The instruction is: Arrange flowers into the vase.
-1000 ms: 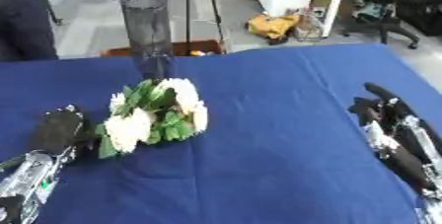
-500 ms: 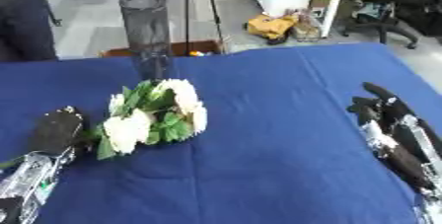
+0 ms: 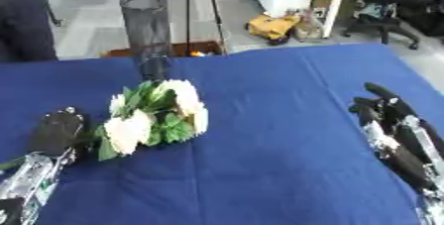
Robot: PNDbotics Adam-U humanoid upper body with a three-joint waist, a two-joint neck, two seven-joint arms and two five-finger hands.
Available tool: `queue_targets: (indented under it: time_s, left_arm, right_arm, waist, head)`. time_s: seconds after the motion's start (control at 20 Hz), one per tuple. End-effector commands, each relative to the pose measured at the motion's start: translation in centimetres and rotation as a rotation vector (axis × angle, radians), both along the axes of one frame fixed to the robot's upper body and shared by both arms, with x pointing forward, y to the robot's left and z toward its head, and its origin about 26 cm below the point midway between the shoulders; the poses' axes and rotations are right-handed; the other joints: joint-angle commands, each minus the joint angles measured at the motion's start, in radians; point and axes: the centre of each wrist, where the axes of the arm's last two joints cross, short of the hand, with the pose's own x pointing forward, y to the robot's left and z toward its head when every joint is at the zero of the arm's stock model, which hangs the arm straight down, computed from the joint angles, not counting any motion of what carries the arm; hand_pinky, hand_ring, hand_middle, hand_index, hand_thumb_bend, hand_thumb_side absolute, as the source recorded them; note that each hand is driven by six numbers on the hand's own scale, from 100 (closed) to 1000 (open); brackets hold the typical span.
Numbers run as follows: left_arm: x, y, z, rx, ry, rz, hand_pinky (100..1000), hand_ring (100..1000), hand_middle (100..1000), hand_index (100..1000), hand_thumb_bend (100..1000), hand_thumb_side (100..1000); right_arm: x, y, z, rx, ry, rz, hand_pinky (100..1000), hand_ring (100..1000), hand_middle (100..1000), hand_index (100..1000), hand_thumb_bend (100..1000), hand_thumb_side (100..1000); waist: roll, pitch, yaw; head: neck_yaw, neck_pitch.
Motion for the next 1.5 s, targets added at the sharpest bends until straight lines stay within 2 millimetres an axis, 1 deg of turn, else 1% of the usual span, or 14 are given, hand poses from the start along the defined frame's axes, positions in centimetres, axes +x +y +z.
queue_targets:
  time_s: [0.05, 0.1, 0.2, 0.25, 0.45, 0.7, 0.75, 0.9, 0.95, 1.0, 1.1, 1.2, 1.35, 1.5]
  left_arm:
    - [-1.0, 1.4, -4.1, 0.013, 0.19, 0.059, 336, 375, 322, 480, 306, 100]
    - [-1.0, 1.3, -4.0, 0.01, 0.206, 0.062, 327, 368, 315, 471, 271, 100]
    - [-1.0, 1.2, -3.5, 0.011, 0.231, 0.063, 315, 359, 305, 458, 251, 100]
    - [-1.0, 1.1, -3.2, 0.012, 0.24, 0.062, 297, 341, 286, 439, 198, 100]
    - [-0.9, 0.7, -1.9, 0.017, 0.267, 0.063, 274, 314, 258, 411, 100, 100]
    - [-0.9, 0.4, -0.9, 0.033, 0.273, 0.067, 258, 299, 243, 397, 100, 100]
    - [-0.9, 0.3, -0.7, 0.037, 0.266, 0.064, 203, 232, 174, 329, 100, 100]
    - [-0.9, 0.1, -0.9, 0.051, 0.244, 0.057, 201, 229, 171, 324, 100, 100]
    - [-0.9, 0.1, -1.0, 0.055, 0.242, 0.056, 160, 198, 136, 288, 100, 100]
    - [-0.9, 0.1, -1.2, 0.066, 0.243, 0.053, 155, 195, 133, 285, 100, 100]
    - [-0.9, 0.1, -1.6, 0.083, 0.235, 0.048, 100, 143, 100, 230, 100, 100]
    - [-0.8, 0.2, -1.8, 0.088, 0.225, 0.046, 100, 100, 100, 189, 100, 100]
    - [-0.8, 0.3, -2.2, 0.081, 0.226, 0.046, 100, 100, 100, 149, 100, 100]
    - [-0.7, 0.3, -2.3, 0.059, 0.237, 0.043, 100, 100, 100, 110, 100, 126]
  right_arm:
    - [0.0, -0.2, 0.5, -0.006, -0.017, 0.003, 867, 903, 641, 957, 100, 557]
    - [0.0, -0.2, 0.5, -0.006, -0.017, 0.003, 867, 903, 641, 957, 100, 554]
    - [0.0, -0.2, 0.5, -0.007, -0.017, 0.003, 867, 903, 641, 957, 100, 554]
    - [0.0, -0.2, 0.5, -0.007, -0.017, 0.003, 867, 903, 641, 957, 100, 554]
    - [0.0, -0.2, 0.5, -0.006, -0.017, 0.003, 867, 903, 642, 957, 100, 554]
    - [0.0, -0.2, 0.4, -0.006, -0.017, 0.003, 867, 903, 642, 957, 100, 554]
    - [0.0, -0.2, 0.5, -0.007, -0.017, 0.004, 867, 903, 641, 957, 100, 554]
    - [0.0, -0.2, 0.4, -0.007, -0.017, 0.005, 867, 903, 641, 957, 100, 554]
    - [0.0, -0.2, 0.4, -0.007, -0.017, 0.005, 867, 903, 642, 958, 100, 554]
    - [0.0, -0.2, 0.5, -0.006, -0.017, 0.005, 867, 903, 641, 958, 100, 554]
    - [0.0, -0.2, 0.4, -0.006, -0.016, 0.005, 867, 903, 641, 958, 100, 554]
    - [0.0, -0.2, 0.4, -0.006, -0.016, 0.004, 867, 903, 641, 958, 100, 554]
    - [0.0, -0.2, 0.5, -0.005, -0.016, 0.005, 867, 903, 641, 958, 100, 555]
    - [0.0, -0.2, 0.4, -0.005, -0.016, 0.005, 866, 903, 641, 958, 100, 558]
  waist:
    - [0.003, -0.009, -0.001]
    - [0.003, -0.009, -0.001]
    - [0.002, -0.009, -0.001]
    - [0.002, -0.008, -0.001]
    - [0.002, -0.008, -0.002]
    - [0.002, -0.008, -0.002]
    - [0.002, -0.008, -0.003]
    - [0.003, -0.008, -0.004]
    - [0.003, -0.008, -0.004]
    - [0.003, -0.008, -0.005]
    - [0.004, -0.009, -0.005]
    - [0.005, -0.009, -0.005]
    - [0.005, -0.01, -0.004]
    - [0.005, -0.01, -0.003]
  head:
    - [-0.003, 0.006]
    - [-0.003, 0.006]
    - [-0.003, 0.006]
    - [-0.003, 0.006]
    - [-0.003, 0.007]
    - [-0.003, 0.007]
    - [-0.003, 0.007]
    - [-0.003, 0.008]
    - [-0.003, 0.008]
    - [-0.003, 0.008]
    - [-0.003, 0.008]
    - [-0.003, 0.008]
    - [-0.004, 0.007]
    - [-0.003, 0.007]
